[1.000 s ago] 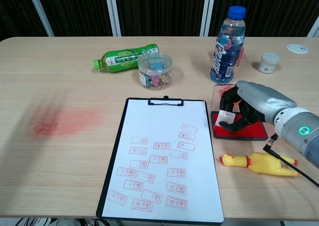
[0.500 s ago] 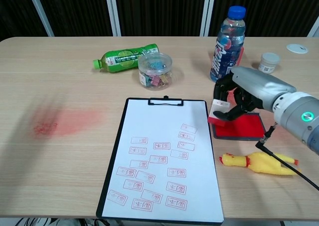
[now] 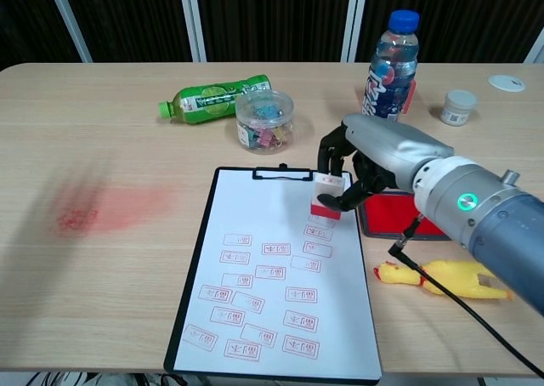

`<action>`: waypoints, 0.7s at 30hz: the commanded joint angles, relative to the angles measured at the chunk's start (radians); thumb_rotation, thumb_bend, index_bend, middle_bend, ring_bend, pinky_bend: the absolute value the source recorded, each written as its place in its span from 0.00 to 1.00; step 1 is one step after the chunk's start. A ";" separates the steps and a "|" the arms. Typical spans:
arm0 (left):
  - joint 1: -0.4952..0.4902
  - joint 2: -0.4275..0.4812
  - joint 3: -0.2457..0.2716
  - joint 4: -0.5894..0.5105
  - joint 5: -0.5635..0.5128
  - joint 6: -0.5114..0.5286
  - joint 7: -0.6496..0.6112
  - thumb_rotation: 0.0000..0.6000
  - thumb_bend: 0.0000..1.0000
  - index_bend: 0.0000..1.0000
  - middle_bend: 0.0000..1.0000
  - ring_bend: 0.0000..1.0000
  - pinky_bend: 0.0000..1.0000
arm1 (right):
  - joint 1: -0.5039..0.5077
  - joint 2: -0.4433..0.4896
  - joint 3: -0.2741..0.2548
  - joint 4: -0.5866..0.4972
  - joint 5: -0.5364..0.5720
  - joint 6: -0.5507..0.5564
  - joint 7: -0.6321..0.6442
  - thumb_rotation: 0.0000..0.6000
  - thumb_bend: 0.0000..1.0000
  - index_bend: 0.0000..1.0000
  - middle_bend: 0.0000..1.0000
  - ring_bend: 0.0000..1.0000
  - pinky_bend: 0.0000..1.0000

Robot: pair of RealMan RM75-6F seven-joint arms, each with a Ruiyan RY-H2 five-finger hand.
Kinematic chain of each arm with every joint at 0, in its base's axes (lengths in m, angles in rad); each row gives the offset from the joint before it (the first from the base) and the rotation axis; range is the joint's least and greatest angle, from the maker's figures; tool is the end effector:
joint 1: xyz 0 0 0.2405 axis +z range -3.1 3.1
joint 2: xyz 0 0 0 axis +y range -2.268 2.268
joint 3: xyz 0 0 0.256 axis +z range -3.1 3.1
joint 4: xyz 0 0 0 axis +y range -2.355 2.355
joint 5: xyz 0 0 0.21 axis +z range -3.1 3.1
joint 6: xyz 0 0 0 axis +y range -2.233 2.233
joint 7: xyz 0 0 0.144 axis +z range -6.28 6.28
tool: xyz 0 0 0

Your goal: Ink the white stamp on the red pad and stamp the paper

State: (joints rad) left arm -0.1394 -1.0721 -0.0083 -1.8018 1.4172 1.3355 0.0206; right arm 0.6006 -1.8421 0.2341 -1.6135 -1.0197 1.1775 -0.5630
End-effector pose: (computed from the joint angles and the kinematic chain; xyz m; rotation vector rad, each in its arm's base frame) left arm -0.2868 0.1820 0.1347 -1.4335 -1.1464 -0.8753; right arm -0.1006 -0.2778 -0.0695 1.6671 -1.2024 1.0454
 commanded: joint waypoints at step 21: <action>-0.003 0.004 0.000 0.004 0.003 -0.003 -0.016 1.00 0.01 0.00 0.00 0.00 0.00 | 0.052 -0.219 0.050 0.180 0.022 0.020 0.064 1.00 1.00 0.86 0.71 0.77 0.89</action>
State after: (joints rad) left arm -0.1422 -1.0686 -0.0084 -1.7974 1.4206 1.3320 0.0043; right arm 0.6520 -2.0558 0.2833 -1.4390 -0.9949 1.1963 -0.5026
